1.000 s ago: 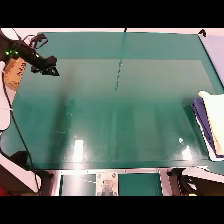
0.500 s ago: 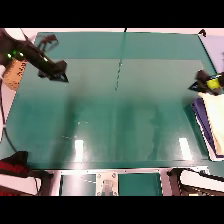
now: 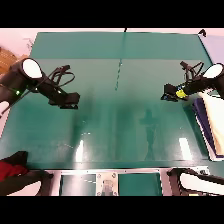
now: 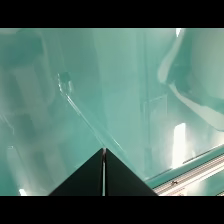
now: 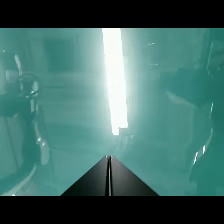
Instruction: Fold the shirts.
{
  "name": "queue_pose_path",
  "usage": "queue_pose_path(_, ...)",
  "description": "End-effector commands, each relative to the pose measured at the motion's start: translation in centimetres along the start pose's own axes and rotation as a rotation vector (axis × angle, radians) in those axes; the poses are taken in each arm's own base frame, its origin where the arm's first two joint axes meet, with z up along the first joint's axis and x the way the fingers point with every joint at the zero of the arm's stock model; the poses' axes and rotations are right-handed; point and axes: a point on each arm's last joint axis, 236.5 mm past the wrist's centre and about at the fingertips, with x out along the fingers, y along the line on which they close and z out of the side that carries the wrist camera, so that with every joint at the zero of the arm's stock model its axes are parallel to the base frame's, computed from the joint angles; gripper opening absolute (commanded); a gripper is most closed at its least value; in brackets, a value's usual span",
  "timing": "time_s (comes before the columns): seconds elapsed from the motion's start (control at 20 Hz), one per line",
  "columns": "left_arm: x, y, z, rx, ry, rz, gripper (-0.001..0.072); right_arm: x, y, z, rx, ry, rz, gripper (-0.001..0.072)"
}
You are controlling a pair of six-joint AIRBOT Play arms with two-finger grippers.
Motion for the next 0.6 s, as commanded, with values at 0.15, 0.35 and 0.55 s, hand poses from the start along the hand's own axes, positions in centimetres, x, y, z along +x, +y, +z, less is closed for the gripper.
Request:
queue_pose_path(0.15,0.3,-0.1,0.4,-0.005,-0.051,-0.002,0.0023,0.4,0.6,-1.7,-0.005,0.067,0.008,0.0017)
queue_pose_path(0.35,0.3,-0.1,0.6,-0.005,-0.061,-0.002,0.0023,0.4,0.6,-1.7,-0.005,0.067,0.008,0.0017)
queue_pose_path(0.55,0.3,-0.1,0.5,-0.002,-0.057,-0.002,0.0022,0.4,0.6,-1.7,-0.005,0.067,0.008,0.0017)
